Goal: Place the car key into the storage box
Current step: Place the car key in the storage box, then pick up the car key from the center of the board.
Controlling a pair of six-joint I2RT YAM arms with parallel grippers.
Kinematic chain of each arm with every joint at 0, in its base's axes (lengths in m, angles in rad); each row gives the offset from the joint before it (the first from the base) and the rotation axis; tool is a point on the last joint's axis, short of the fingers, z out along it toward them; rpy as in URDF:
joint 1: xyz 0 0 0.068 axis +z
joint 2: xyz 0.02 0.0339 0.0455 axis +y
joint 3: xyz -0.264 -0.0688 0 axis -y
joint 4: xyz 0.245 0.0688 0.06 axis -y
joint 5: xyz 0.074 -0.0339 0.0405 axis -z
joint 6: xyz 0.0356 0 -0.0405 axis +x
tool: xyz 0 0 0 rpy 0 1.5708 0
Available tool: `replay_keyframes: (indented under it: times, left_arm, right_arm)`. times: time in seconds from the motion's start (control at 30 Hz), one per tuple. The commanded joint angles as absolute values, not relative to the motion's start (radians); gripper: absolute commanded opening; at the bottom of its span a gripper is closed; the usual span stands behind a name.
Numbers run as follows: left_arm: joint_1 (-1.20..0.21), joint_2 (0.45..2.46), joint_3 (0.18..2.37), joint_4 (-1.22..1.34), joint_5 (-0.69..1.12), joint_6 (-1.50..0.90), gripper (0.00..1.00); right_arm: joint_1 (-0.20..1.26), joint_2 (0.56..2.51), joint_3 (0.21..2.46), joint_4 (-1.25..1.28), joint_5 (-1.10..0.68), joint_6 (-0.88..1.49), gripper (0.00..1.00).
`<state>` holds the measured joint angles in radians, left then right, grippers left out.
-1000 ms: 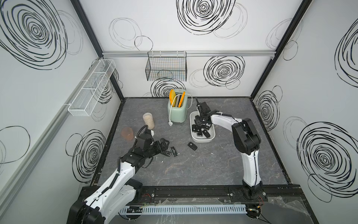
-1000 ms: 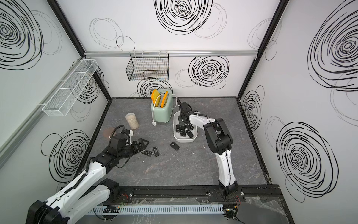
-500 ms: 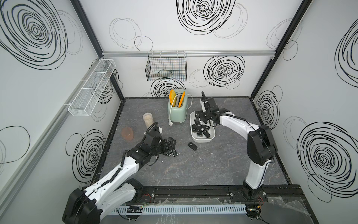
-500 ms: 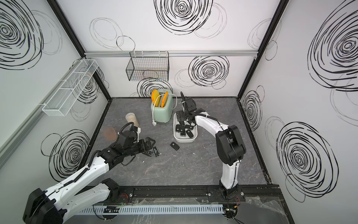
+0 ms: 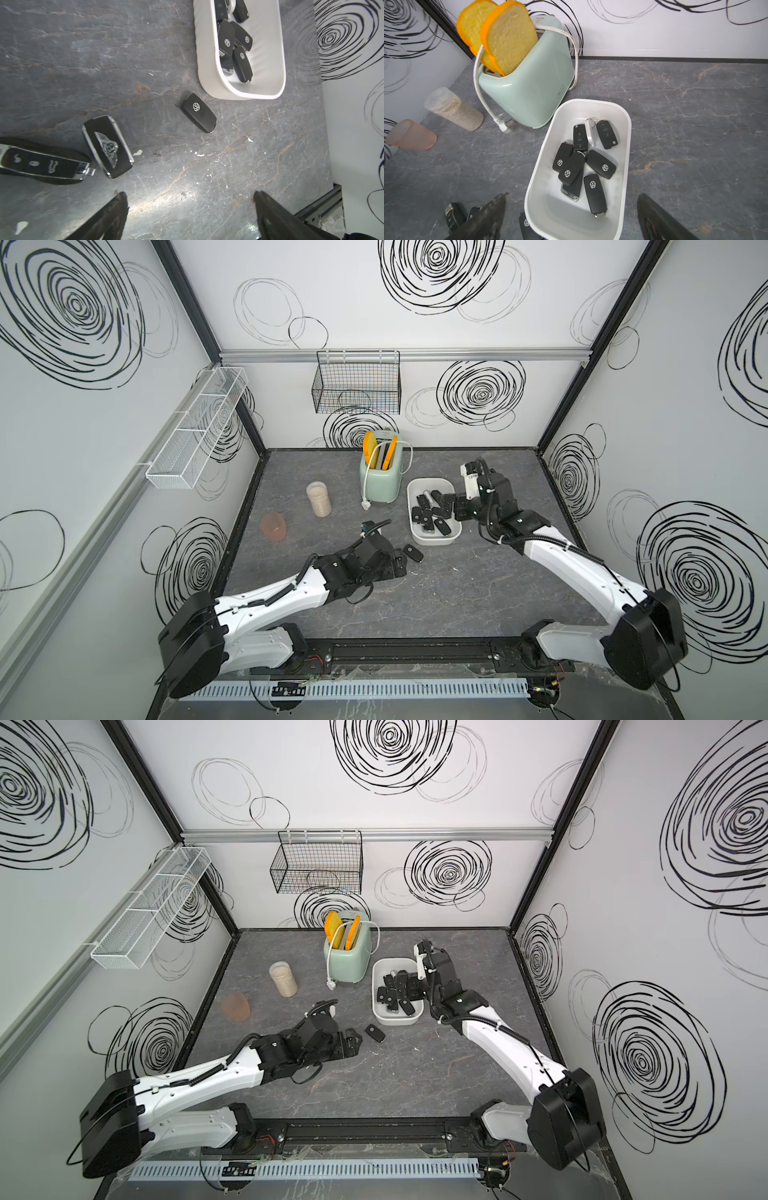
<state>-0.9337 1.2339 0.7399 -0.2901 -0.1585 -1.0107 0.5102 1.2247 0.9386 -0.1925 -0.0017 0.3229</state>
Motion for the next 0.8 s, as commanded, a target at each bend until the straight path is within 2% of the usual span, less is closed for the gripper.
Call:
replay_keyframes:
  times: [0.0,0.13,0.37,0.77]
  left_arm:
    - [-0.999,1.330,0.834,-0.307,-0.273,-1.087,0.98]
    - [-1.062,1.455,0.931,-0.325,-0.311,-1.100,0.98]
    - [-1.078,1.617,1.008,-0.301,-0.304,-1.168,0.98]
    - [-1.015,1.761,1.035,-0.229,-0.257,-1.222,0.99]
  right_arm:
    - [0.505,1.124,0.859,-0.167,-0.107,0.381,0.99]
    - [0.507,1.020,0.750,-0.166,-0.187,0.423,0.99]
    - [0.507,0.879,0.571,-0.121,-0.316,0.518,0.99]
    - [0.506,0.680,0.383,-0.183,-0.334,0.593,0.99]
